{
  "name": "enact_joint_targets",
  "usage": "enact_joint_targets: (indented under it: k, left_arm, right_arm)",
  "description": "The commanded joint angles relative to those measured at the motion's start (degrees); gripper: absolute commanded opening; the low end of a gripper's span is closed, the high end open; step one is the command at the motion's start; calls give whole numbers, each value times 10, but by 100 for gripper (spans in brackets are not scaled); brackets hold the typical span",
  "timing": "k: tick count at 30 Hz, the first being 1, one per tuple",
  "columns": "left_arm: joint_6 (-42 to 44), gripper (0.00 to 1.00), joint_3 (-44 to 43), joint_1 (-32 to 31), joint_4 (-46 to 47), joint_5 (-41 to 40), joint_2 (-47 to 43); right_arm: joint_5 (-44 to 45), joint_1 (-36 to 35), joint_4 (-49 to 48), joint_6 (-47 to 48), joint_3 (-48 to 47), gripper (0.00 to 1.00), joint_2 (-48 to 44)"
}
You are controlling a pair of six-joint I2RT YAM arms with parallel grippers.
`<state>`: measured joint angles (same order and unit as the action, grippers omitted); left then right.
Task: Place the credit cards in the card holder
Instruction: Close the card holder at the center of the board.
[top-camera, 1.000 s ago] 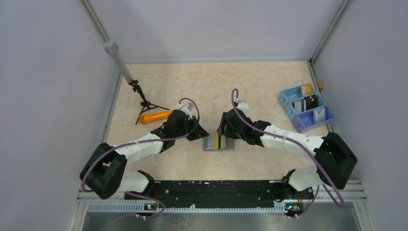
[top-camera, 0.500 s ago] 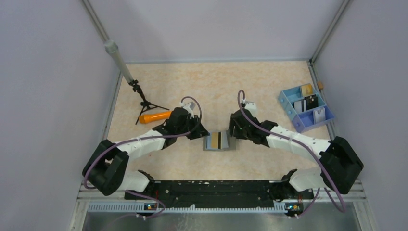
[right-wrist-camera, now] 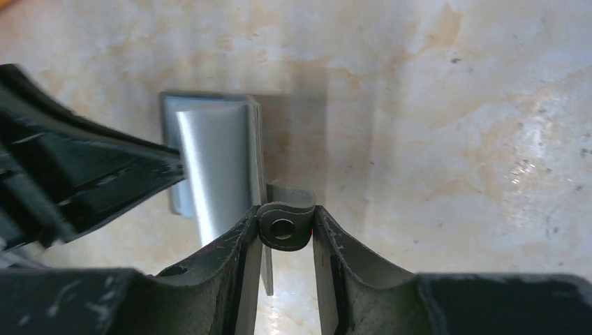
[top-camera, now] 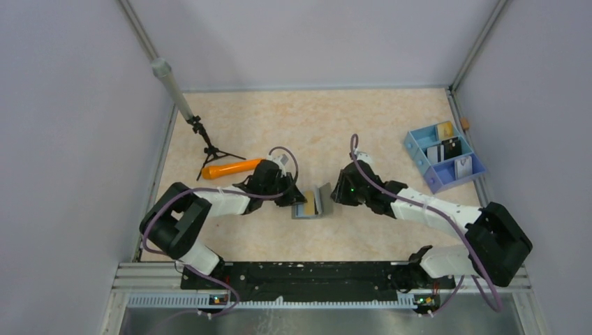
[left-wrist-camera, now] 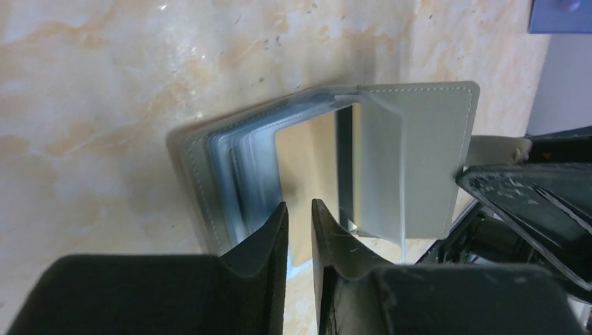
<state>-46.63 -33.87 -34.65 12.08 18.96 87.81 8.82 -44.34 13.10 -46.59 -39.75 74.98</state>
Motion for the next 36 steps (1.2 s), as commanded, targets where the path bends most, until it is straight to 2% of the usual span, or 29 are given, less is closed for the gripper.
enact_joint_targets:
  k: [1, 8, 11, 19, 23, 30, 36]
  left_arm:
    - [-3, 19, 18, 1, 65, 14, 44]
    - [-18, 14, 34, 1, 123, 36, 63]
    - [-4, 15, 37, 2, 94, 12, 26]
    - [66, 41, 35, 15, -89, -96, -120]
    - [72, 43, 40, 18, -103, -96, -155]
    - [60, 40, 26, 18, -53, -38, -133]
    - [57, 41, -7, 4, -33, -20, -92]
  right_arm:
    - [-59, 1, -93, 10, 3, 29, -38]
    - [-106, -31, -147, 31, -27, 22, 22]
    - [-57, -57, -133, 36, -56, 22, 50]
    - [12, -77, -67, 20, -110, 20, 115]
    - [44, -77, -41, -1, -109, 20, 103]
    - [139, -78, 35, -33, -95, 20, 58]
    - [167, -77, 65, -47, -75, 20, 46]
